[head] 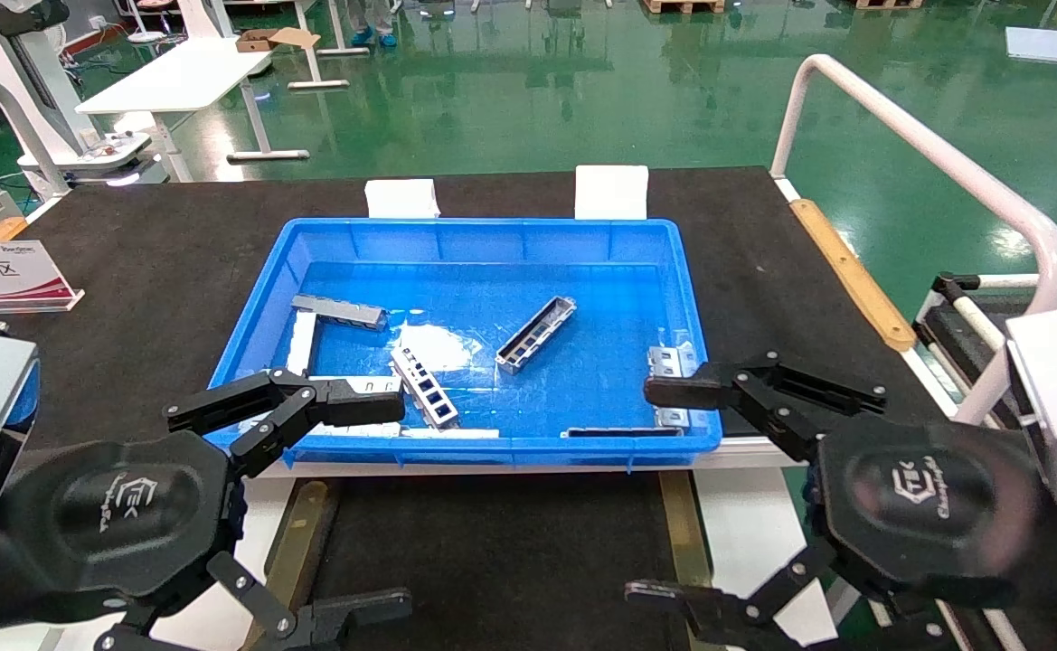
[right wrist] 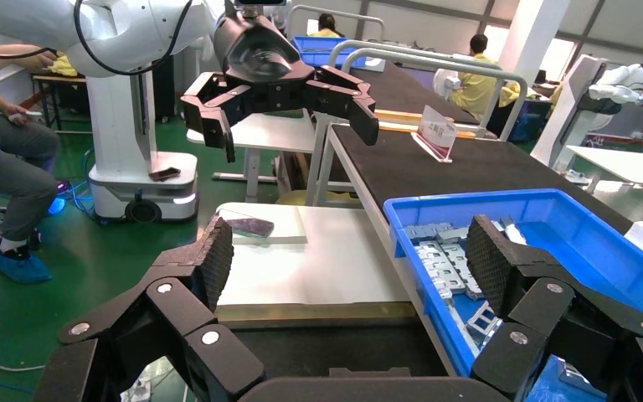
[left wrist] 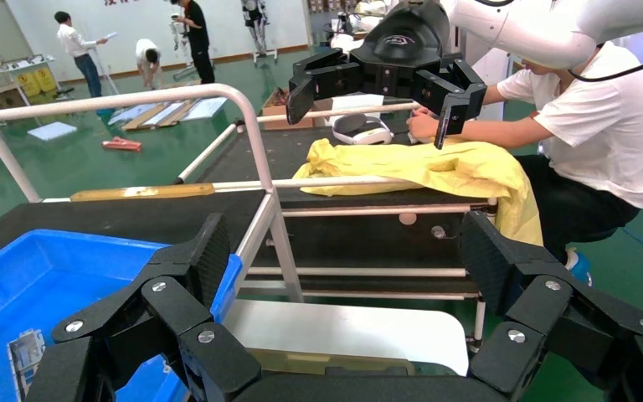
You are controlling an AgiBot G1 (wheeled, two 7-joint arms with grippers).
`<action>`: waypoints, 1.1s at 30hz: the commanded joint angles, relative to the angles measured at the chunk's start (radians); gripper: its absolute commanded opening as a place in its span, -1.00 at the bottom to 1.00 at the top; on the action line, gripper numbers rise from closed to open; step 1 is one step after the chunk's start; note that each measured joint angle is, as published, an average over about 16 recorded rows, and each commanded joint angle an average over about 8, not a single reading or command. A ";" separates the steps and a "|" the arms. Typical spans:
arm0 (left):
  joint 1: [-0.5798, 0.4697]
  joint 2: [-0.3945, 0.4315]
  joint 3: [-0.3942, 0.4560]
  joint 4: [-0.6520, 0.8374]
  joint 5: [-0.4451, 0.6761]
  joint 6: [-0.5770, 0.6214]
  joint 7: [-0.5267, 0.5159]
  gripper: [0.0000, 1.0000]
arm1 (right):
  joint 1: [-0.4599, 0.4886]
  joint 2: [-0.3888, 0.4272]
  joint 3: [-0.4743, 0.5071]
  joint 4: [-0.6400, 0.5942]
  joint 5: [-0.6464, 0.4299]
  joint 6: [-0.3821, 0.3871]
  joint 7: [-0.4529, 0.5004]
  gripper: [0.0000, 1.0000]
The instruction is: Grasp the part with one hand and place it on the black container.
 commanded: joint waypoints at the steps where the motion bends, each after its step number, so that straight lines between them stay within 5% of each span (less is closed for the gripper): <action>1: 0.000 0.000 0.000 0.000 0.000 0.000 0.000 1.00 | 0.000 0.000 0.000 0.000 0.000 0.000 0.000 1.00; 33: 0.000 0.000 0.000 0.000 0.000 0.000 0.000 1.00 | 0.000 0.000 0.000 0.000 0.000 0.000 0.000 1.00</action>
